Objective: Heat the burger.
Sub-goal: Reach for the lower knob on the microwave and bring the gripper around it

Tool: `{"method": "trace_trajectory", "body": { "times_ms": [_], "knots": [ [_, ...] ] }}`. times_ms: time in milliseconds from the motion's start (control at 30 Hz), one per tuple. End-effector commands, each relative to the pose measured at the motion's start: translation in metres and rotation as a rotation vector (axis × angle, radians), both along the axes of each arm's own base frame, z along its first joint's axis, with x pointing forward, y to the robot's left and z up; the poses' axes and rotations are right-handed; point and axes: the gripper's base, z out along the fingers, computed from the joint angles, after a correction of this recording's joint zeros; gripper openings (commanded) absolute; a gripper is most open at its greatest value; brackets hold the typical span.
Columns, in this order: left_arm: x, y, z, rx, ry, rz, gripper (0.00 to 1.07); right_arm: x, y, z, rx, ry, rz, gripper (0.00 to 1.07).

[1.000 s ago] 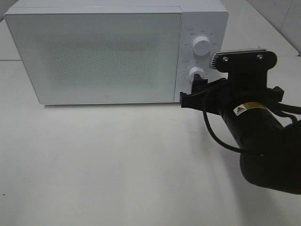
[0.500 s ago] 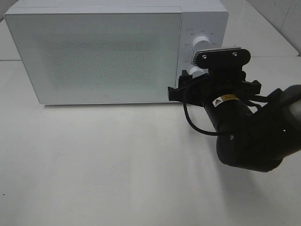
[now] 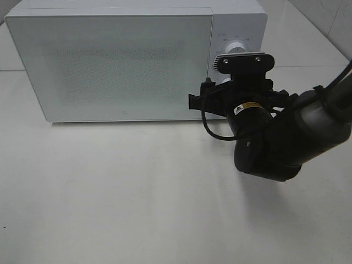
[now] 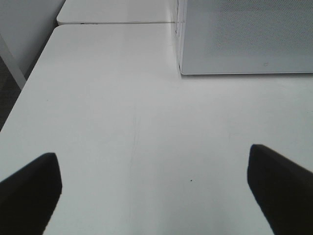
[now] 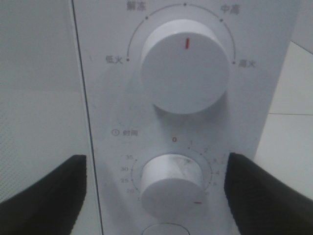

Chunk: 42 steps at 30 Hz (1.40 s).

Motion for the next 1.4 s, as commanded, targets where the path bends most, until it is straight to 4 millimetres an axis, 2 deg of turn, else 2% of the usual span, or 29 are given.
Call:
{"method": "trace_trajectory", "body": {
  "times_ms": [33,467,633,700,733,800,833,867,900,933,967,1000,1033,1067,1100,1200,1400],
  "knots": [
    [-0.004,0.000,-0.001,-0.002,-0.025,0.001,0.98,0.006,0.001,-0.001,0.012,-0.002,0.000,0.75],
    [-0.004,0.000,-0.001,-0.002,-0.025,0.001,0.98,0.017,-0.008,-0.011,0.083,0.015,-0.043,0.75],
    [-0.004,0.000,-0.001,-0.001,-0.025,0.000,0.98,0.017,-0.008,-0.013,0.080,0.032,-0.038,0.71],
    [-0.004,0.000,-0.001,-0.001,-0.025,0.000,0.98,0.017,-0.008,-0.013,0.072,0.028,-0.038,0.64],
    [-0.004,0.000,-0.001,-0.001,-0.025,0.000,0.98,0.017,-0.008,-0.013,0.072,0.028,-0.038,0.64],
    [-0.004,0.000,-0.001,-0.001,-0.025,0.000,0.98,0.017,-0.008,-0.012,0.061,0.020,-0.036,0.53],
    [-0.004,0.000,-0.001,-0.001,-0.025,0.000,0.98,0.017,-0.008,-0.012,0.061,0.020,-0.036,0.53],
    [-0.004,0.000,-0.001,-0.001,-0.025,0.000,0.98,0.017,-0.008,-0.011,0.051,0.003,-0.042,0.43],
    [-0.004,0.000,-0.001,-0.001,-0.025,0.000,0.98,0.017,-0.009,-0.010,0.045,-0.003,-0.043,0.39],
    [-0.004,0.000,-0.001,-0.001,-0.025,0.000,0.98,0.017,-0.009,-0.010,0.045,-0.003,-0.043,0.39],
    [-0.004,0.000,-0.001,-0.001,-0.025,0.000,0.98,0.017,-0.009,-0.009,0.027,-0.018,-0.044,0.26],
    [-0.004,0.000,-0.001,-0.001,-0.025,0.000,0.98,0.017,-0.009,-0.009,0.024,-0.019,-0.043,0.22],
    [-0.004,0.000,-0.001,-0.001,-0.025,0.000,0.98,0.017,-0.009,-0.009,0.024,-0.019,-0.043,0.22],
    [-0.004,0.000,-0.001,-0.001,-0.025,0.000,0.98,0.017,-0.009,-0.009,0.019,-0.020,-0.043,0.13],
    [-0.004,0.000,-0.001,-0.001,-0.025,0.000,0.98,0.017,-0.009,-0.009,0.017,-0.020,-0.042,0.09],
    [-0.004,0.000,-0.001,-0.001,-0.025,0.000,0.98,0.017,-0.009,-0.009,0.017,-0.023,-0.043,0.03],
    [-0.004,0.000,-0.001,-0.001,-0.025,0.000,0.98,0.018,-0.010,-0.006,0.012,-0.051,-0.050,0.03]
  ]
}}
